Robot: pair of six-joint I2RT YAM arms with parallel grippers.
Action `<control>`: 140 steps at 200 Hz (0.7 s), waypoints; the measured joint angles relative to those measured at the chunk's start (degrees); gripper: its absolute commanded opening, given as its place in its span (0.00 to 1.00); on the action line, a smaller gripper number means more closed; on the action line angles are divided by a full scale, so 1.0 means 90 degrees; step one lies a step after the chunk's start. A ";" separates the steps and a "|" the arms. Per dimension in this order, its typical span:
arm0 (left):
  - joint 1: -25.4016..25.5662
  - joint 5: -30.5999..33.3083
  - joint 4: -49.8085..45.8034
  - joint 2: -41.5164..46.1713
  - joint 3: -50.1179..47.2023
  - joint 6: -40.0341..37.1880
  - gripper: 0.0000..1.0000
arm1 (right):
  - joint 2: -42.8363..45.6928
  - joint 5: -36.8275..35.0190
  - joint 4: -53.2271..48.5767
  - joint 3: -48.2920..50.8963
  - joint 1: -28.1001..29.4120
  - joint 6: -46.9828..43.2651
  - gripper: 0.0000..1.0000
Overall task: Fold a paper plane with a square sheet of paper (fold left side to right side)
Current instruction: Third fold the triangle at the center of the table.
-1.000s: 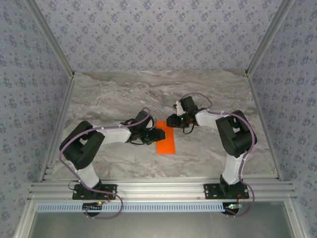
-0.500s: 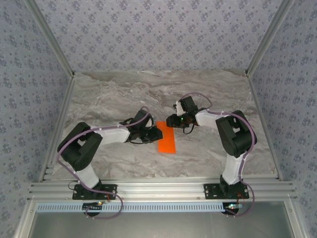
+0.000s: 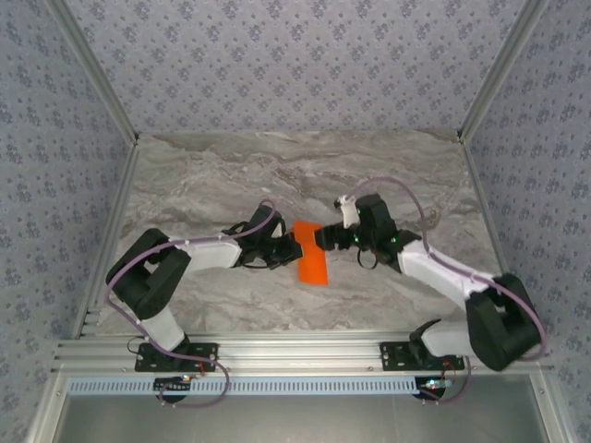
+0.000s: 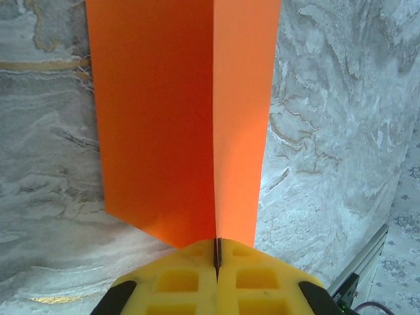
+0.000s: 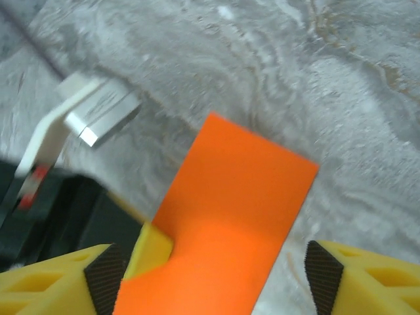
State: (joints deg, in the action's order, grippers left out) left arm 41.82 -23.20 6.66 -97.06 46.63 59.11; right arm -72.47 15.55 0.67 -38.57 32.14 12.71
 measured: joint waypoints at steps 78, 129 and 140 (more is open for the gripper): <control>0.0000 -0.0032 0.0172 0.0000 -0.0012 0.0231 0.01 | 0.1239 -0.2246 0.0223 0.1770 0.2924 -0.0554 0.91; 0.0000 -0.0104 0.0255 0.0000 -0.0012 0.0277 0.01 | -0.0277 -0.3458 0.0612 0.1413 0.3616 -0.0984 0.86; 0.0000 -0.0117 0.0262 0.0000 -0.0012 0.0277 0.01 | -0.0522 -0.3604 0.0709 0.1280 0.3631 -0.1054 0.82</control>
State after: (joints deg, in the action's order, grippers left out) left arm 41.82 -24.25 9.02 -97.06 46.52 61.60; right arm -77.17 -16.88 7.05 -27.05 64.82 3.22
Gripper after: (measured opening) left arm 0.041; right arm 0.856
